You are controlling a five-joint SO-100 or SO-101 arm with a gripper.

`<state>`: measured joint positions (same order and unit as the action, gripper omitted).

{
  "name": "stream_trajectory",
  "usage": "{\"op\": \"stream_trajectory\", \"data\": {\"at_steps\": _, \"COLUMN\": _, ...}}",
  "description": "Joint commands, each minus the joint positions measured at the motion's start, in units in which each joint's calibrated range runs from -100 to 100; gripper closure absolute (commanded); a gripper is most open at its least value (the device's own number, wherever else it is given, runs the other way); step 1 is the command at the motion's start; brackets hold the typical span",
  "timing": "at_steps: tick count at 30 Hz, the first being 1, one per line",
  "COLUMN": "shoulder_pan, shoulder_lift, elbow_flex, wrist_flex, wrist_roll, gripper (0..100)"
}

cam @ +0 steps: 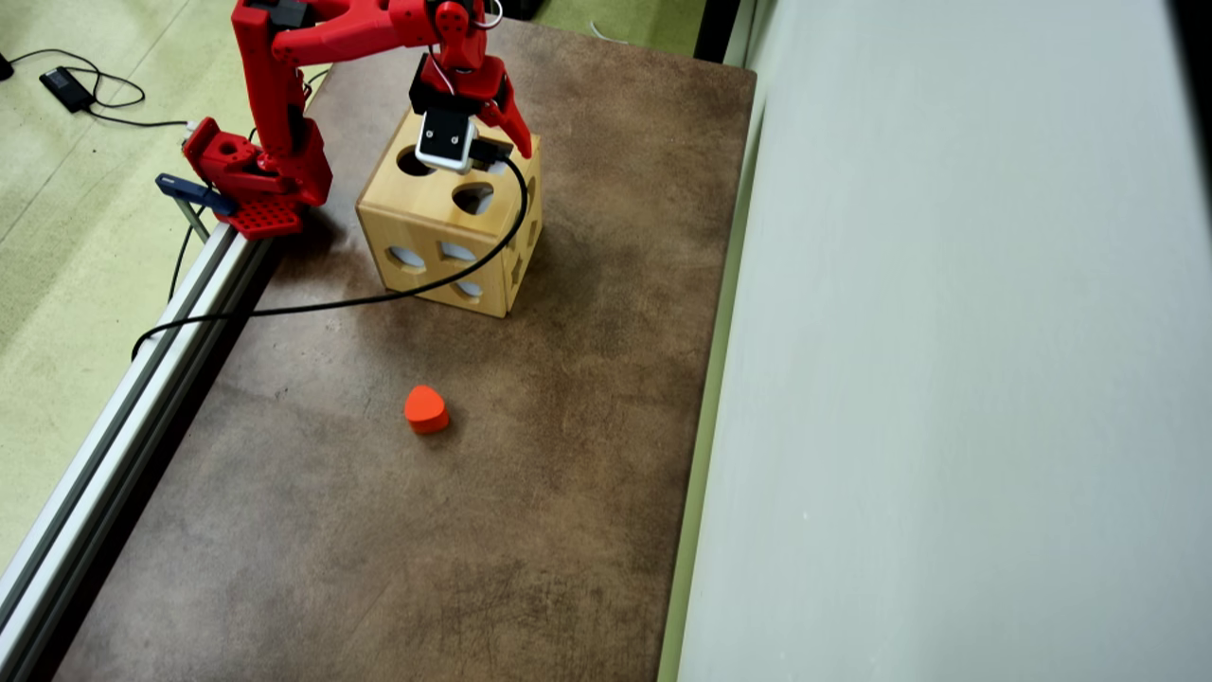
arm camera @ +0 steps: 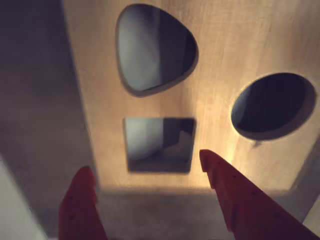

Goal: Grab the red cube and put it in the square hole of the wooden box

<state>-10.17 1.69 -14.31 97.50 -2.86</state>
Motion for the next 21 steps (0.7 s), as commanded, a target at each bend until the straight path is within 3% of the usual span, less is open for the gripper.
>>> {"op": "stream_trajectory", "data": {"at_steps": 1, "shoulder_pan": -0.4, "shoulder_lift": -17.0, "elbow_flex": -1.3, "wrist_flex": 0.2, "wrist_roll": 0.3, "gripper": 67}}
{"op": "stream_trajectory", "data": {"at_steps": 14, "shoulder_pan": -0.4, "shoulder_lift": -50.0, "elbow_flex": 0.3, "wrist_flex": 0.3, "wrist_roll": 0.4, "gripper": 68}}
{"op": "stream_trajectory", "data": {"at_steps": 21, "shoulder_pan": -0.2, "shoulder_lift": -66.5, "elbow_flex": 10.0, "wrist_flex": 0.3, "wrist_roll": 0.4, "gripper": 68}}
